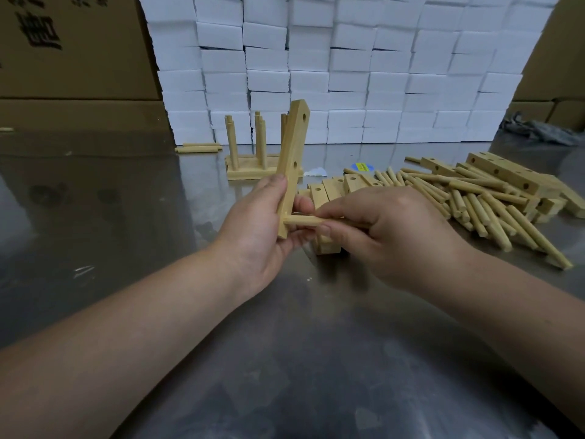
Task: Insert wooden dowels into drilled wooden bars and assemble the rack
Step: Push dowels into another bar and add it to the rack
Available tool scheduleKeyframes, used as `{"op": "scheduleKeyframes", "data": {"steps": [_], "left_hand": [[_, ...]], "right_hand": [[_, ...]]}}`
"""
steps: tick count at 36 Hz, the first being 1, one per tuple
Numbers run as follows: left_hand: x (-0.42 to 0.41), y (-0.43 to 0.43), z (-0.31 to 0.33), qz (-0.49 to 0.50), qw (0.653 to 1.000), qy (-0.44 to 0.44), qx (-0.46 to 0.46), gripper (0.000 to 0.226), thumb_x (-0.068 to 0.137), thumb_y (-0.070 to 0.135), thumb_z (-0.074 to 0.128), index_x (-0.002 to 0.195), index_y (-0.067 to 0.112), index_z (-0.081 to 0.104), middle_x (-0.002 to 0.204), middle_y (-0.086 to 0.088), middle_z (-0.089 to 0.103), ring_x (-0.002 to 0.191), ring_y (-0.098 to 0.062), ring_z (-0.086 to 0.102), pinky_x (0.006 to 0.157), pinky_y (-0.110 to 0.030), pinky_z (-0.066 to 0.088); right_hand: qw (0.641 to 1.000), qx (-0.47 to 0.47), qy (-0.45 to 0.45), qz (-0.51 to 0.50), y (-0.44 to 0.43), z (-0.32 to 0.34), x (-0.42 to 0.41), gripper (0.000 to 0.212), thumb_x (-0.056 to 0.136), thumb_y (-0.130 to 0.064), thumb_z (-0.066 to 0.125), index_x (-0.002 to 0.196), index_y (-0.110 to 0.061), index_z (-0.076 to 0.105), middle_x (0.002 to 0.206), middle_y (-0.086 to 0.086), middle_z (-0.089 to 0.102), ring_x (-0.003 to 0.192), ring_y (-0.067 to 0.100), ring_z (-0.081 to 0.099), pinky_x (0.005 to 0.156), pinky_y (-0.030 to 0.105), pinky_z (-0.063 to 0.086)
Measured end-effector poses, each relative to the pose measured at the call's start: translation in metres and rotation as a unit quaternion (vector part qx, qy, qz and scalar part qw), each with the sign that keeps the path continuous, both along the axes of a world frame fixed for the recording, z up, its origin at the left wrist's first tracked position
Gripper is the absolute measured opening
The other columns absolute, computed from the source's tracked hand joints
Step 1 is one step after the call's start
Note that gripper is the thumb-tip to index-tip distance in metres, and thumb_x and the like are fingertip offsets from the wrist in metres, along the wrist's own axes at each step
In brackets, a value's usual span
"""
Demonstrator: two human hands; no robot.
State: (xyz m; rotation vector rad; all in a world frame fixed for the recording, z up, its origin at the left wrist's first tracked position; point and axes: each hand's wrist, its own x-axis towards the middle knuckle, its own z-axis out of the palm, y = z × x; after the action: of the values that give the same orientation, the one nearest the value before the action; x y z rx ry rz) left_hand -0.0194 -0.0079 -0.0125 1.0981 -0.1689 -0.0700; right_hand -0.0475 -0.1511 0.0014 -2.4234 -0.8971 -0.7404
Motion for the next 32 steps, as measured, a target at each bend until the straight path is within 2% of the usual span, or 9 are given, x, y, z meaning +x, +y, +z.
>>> {"op": "scheduleKeyframes", "data": {"steps": [6, 9, 10, 12, 15, 19, 24, 28, 32], "left_hand": [[-0.003, -0.001, 0.002, 0.016, 0.999, -0.037, 0.020, 0.023, 0.101, 0.029, 0.031, 0.099, 0.017, 0.050, 0.057, 0.001, 0.050, 0.046, -0.010, 0.053, 0.054, -0.023, 0.048], [-0.005, -0.002, 0.001, 0.024, 0.998, -0.054, 0.038, 0.023, 0.102, 0.028, 0.029, 0.098, 0.019, 0.050, 0.059, 0.000, 0.049, 0.051, -0.011, 0.051, 0.063, -0.029, 0.047], [-0.005, -0.002, 0.001, 0.026, 0.997, -0.060, 0.043, 0.023, 0.102, 0.028, 0.029, 0.096, 0.020, 0.050, 0.059, 0.000, 0.049, 0.052, -0.011, 0.050, 0.063, -0.029, 0.047], [-0.006, -0.003, 0.001, 0.030, 0.995, -0.076, 0.052, 0.024, 0.102, 0.027, 0.028, 0.093, 0.020, 0.049, 0.058, 0.002, 0.050, 0.053, -0.010, 0.050, 0.060, -0.027, 0.047], [-0.005, -0.003, 0.002, 0.035, 0.993, -0.097, 0.061, 0.025, 0.102, 0.026, 0.028, 0.088, 0.021, 0.048, 0.057, 0.003, 0.050, 0.053, -0.009, 0.050, 0.055, -0.023, 0.047], [-0.005, -0.001, 0.003, 0.021, 0.989, -0.121, 0.079, 0.024, 0.102, 0.025, 0.027, 0.089, 0.020, 0.046, 0.060, 0.003, 0.052, 0.052, -0.008, 0.051, 0.054, -0.021, 0.048], [-0.003, 0.005, 0.004, 0.034, 0.981, -0.152, 0.119, 0.028, 0.102, 0.031, 0.025, 0.103, 0.022, 0.051, 0.066, 0.003, 0.058, 0.055, -0.011, 0.054, 0.051, -0.021, 0.045], [0.001, 0.011, -0.004, 0.055, 0.960, -0.169, 0.217, 0.036, 0.099, 0.041, 0.022, 0.107, 0.026, 0.054, 0.071, 0.008, 0.062, 0.057, -0.007, 0.055, 0.053, -0.021, 0.045], [0.003, 0.015, -0.012, 0.080, 0.931, -0.199, 0.297, 0.068, 0.081, 0.059, 0.028, 0.136, 0.019, 0.039, 0.080, -0.002, 0.059, 0.056, -0.003, 0.053, 0.054, -0.018, 0.045]], "right_hand": [[0.999, 0.031, 0.013, 0.004, 0.002, 0.000, -0.002, 0.026, 0.083, -0.032, 0.053, 0.096, -0.022, 0.074, 0.061, -0.017, 0.054, 0.056, 0.002, 0.049, 0.053, 0.026, 0.042], [0.996, 0.067, 0.052, 0.014, 0.003, -0.002, -0.002, 0.026, 0.082, -0.033, 0.054, 0.094, -0.023, 0.074, 0.052, -0.030, 0.047, 0.057, -0.010, 0.050, 0.054, 0.008, 0.034], [0.995, 0.079, 0.066, 0.014, 0.002, -0.002, -0.002, 0.024, 0.082, -0.033, 0.055, 0.092, -0.023, 0.075, 0.049, -0.030, 0.047, 0.058, -0.012, 0.051, 0.053, 0.006, 0.034], [0.989, 0.108, 0.102, 0.023, 0.001, -0.003, 0.000, 0.016, 0.087, -0.030, 0.058, 0.081, -0.029, 0.073, 0.047, -0.026, 0.050, 0.056, -0.010, 0.051, 0.052, 0.006, 0.035], [0.980, 0.140, 0.138, 0.028, 0.000, -0.003, 0.003, 0.025, 0.088, -0.027, 0.058, 0.069, -0.042, 0.064, 0.049, -0.016, 0.052, 0.053, -0.002, 0.049, 0.049, 0.009, 0.036], [0.982, 0.144, 0.123, 0.018, 0.000, -0.003, 0.001, 0.015, 0.087, -0.025, 0.060, 0.083, -0.023, 0.075, 0.050, -0.002, 0.053, 0.054, 0.002, 0.048, 0.049, 0.012, 0.035], [0.979, 0.162, 0.122, 0.018, 0.000, -0.006, 0.004, 0.013, 0.085, -0.026, 0.061, 0.082, -0.029, 0.073, 0.056, -0.009, 0.054, 0.054, 0.001, 0.047, 0.049, 0.010, 0.034], [0.987, 0.137, 0.084, -0.015, -0.003, -0.007, 0.007, 0.012, 0.084, -0.027, 0.063, 0.089, -0.025, 0.075, 0.053, -0.013, 0.056, 0.059, 0.000, 0.051, 0.051, 0.011, 0.035], [0.988, 0.141, 0.065, -0.015, -0.004, -0.007, 0.006, 0.011, 0.084, -0.028, 0.063, 0.086, -0.025, 0.074, 0.066, -0.008, 0.063, 0.065, 0.005, 0.055, 0.055, 0.019, 0.041]]}}
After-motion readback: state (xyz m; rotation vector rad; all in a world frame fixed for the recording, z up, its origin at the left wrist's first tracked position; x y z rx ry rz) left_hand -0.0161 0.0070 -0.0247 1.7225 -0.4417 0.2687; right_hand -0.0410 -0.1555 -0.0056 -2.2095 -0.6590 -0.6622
